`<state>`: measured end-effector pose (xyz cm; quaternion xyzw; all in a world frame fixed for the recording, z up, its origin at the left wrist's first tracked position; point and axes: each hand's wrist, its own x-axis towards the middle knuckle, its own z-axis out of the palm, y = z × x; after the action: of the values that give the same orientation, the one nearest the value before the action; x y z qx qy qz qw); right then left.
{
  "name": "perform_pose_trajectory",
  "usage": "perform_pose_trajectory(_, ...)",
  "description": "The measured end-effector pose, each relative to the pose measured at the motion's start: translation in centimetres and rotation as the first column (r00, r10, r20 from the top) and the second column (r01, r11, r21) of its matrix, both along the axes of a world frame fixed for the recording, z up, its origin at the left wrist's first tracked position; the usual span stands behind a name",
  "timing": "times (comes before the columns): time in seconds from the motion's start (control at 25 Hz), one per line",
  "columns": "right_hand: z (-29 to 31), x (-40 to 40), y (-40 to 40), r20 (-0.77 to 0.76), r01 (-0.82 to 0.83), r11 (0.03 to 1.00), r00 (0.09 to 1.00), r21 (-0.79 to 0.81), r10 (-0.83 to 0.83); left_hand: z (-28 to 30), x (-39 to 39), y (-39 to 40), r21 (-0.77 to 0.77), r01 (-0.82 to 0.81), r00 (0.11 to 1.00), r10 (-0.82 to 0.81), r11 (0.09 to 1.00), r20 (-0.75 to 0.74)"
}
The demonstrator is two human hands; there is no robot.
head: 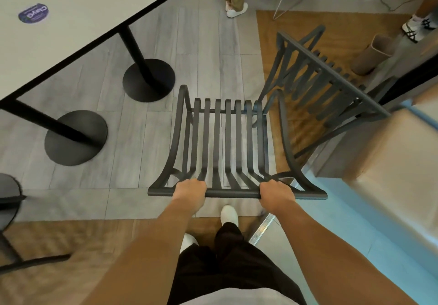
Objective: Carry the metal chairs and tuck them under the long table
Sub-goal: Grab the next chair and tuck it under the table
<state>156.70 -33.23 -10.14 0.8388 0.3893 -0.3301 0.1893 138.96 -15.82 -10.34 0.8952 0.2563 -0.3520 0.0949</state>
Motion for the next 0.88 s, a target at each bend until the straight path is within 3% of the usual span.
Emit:
perform_pose_trajectory(0.52, 0.7, -8.6, 4.6, -0.039, -0.334, 0.940, 0.941, 0.067, 0.337, 0.0, -13.8, -1.7, -0.012, -0.293, 0.956, 0.293, 0.956, 0.017)
perform_pose_trajectory(0.88, 1.0, -16.0, 9.6, -0.050, -0.540, 0.839, 0.838, 0.066, 0.543, 0.3, -23.0, -1.7, 0.022, -0.538, 0.842, 0.536, 0.843, 0.065)
